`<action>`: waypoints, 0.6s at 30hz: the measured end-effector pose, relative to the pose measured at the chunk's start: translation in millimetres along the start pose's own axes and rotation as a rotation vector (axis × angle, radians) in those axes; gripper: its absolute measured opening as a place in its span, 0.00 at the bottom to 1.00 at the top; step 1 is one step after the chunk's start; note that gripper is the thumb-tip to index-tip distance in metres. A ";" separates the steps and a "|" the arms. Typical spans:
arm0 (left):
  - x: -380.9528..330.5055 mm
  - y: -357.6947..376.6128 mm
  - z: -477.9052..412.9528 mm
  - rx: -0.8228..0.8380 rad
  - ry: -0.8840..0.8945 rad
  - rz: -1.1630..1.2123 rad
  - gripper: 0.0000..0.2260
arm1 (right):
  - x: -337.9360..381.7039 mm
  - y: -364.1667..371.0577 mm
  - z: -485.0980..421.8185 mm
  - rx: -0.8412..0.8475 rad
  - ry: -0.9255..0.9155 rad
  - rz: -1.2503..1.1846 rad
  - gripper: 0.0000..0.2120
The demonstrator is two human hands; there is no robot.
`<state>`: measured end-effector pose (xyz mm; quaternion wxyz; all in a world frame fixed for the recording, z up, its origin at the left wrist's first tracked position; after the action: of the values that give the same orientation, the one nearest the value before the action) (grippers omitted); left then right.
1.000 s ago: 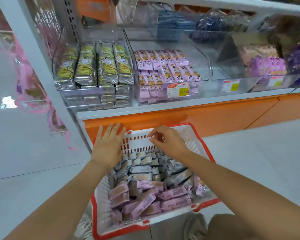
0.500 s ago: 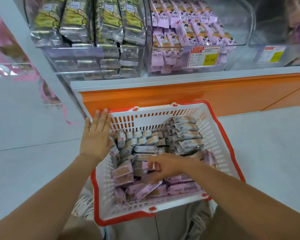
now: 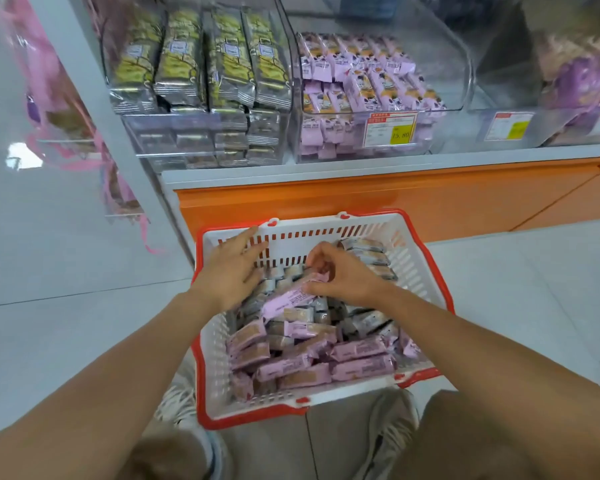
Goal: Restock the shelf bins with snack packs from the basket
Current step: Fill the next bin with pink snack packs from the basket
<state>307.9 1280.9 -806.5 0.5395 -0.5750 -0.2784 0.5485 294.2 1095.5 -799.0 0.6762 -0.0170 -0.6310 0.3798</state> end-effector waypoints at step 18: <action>-108.7 -81.3 17.3 -0.073 0.070 0.985 0.10 | 88.1 -66.9 58.3 -0.414 -0.241 -0.168 0.18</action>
<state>287.4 1208.6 -692.2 0.2048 -0.6749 0.0259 0.7085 269.2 1068.4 -679.5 0.6076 -0.0571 -0.7705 0.1843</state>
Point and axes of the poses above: each hand's wrist, its own z-axis away from the middle knuckle, its own y-axis out of the palm, x = y × z, the point moved 7 cm from there along -z, towards the middle knuckle, and after that the axes turned 7 degrees about -y, right-handed, at the moved point
